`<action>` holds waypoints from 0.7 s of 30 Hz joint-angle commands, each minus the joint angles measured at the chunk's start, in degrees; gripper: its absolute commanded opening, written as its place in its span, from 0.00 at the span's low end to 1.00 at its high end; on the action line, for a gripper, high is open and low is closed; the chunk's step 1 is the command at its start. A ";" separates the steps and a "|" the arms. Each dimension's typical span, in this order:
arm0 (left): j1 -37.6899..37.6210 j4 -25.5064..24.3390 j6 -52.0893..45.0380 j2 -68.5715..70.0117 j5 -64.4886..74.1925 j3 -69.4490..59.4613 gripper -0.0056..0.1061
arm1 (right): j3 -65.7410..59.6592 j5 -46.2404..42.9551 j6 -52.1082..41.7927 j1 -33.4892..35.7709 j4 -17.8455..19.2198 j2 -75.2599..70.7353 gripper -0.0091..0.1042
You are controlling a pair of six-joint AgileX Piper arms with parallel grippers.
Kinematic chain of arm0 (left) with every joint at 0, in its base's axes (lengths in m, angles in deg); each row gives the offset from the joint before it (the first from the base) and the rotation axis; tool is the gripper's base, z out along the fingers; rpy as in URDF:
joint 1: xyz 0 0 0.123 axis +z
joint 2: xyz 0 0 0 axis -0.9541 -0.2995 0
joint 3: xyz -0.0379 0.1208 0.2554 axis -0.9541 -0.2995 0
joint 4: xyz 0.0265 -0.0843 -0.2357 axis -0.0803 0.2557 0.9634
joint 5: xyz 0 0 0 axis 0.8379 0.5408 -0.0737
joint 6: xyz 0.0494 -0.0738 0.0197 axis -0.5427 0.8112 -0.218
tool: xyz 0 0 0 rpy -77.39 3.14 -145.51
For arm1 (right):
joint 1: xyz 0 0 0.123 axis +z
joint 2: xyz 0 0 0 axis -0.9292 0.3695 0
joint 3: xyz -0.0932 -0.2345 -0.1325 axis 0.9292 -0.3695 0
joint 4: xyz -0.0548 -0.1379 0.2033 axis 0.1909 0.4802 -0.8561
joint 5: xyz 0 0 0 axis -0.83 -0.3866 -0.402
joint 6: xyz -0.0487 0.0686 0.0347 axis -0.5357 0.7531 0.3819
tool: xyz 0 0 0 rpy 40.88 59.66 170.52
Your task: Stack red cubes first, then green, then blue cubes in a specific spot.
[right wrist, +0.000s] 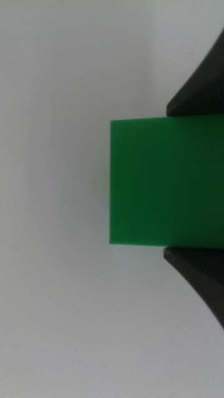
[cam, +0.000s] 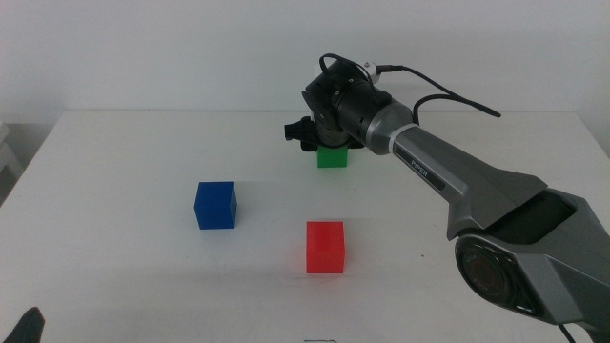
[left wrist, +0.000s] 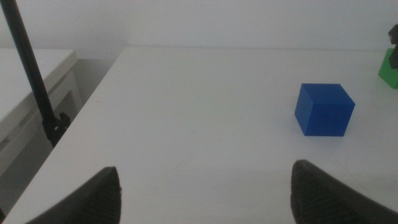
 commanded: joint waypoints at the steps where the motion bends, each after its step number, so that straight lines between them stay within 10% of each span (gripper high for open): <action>1: -0.05 0.40 0.10 1.16 -4.54 0.18 0.89 | 2.07 0.49 -0.28 -0.87 2.57 -4.46 0.20; 11: -0.05 0.40 0.10 1.16 -4.54 0.18 0.89 | -3.83 6.23 -4.35 3.69 1.09 -15.41 0.07; 21: -0.05 0.40 0.10 1.16 -4.54 0.18 0.89 | -40.50 -8.19 13.41 9.97 7.42 -39.28 0.07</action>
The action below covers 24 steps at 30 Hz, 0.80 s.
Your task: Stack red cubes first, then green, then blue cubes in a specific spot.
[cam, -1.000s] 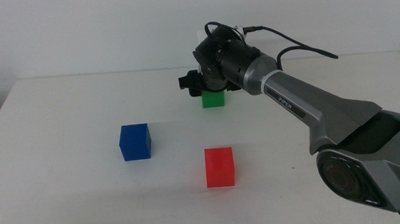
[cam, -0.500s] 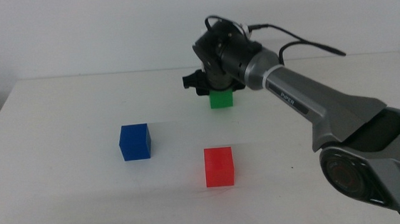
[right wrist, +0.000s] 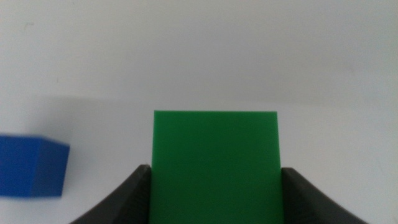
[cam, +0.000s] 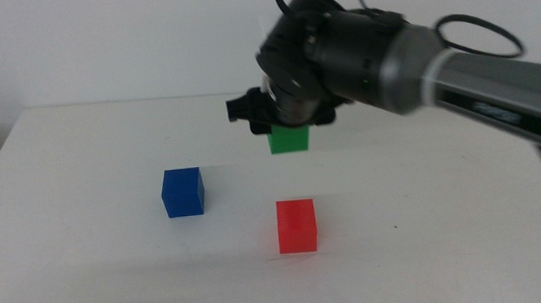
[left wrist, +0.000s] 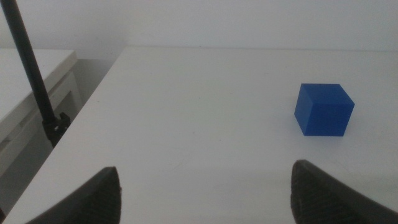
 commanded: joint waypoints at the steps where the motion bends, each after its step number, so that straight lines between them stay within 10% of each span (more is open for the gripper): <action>1: -0.05 0.40 0.10 1.16 -4.54 0.18 0.89 | -6.26 -3.16 6.13 1.57 5.65 -9.09 0.07; 8: -0.05 0.40 0.10 1.16 -4.54 0.18 0.89 | -15.71 1.85 18.21 7.40 11.37 -15.40 0.07; 24: -0.05 0.40 0.10 1.16 -4.54 0.18 0.89 | -15.83 4.75 20.73 10.61 8.98 -12.54 0.07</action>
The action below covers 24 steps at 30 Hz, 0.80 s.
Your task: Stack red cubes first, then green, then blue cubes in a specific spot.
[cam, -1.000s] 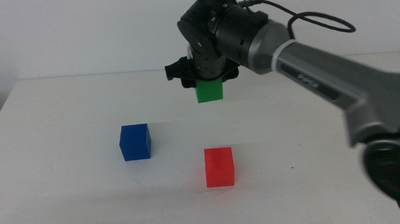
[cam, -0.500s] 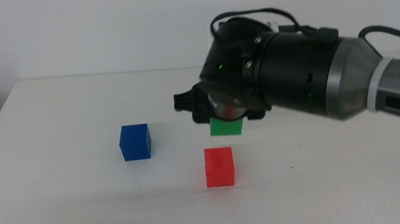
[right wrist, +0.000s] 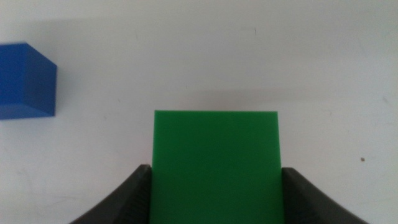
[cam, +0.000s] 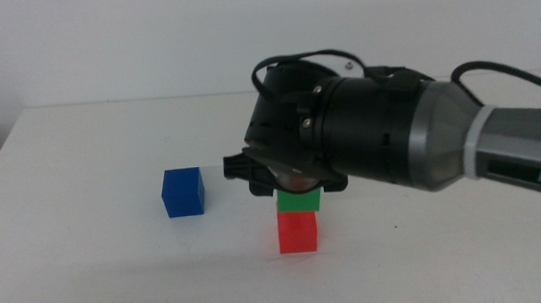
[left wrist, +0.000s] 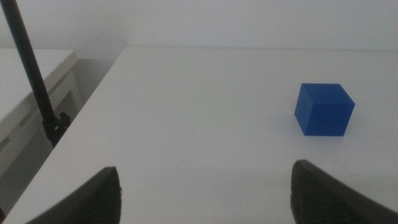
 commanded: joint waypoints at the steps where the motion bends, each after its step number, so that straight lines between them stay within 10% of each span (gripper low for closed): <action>1: -0.05 0.40 0.10 1.16 -4.54 0.18 0.89 | 1.24 -0.04 -0.68 0.13 2.24 -2.16 0.07; 24: -0.05 0.40 0.10 1.16 -4.54 0.18 0.89 | 0.48 -2.30 -0.63 0.08 3.18 1.49 0.07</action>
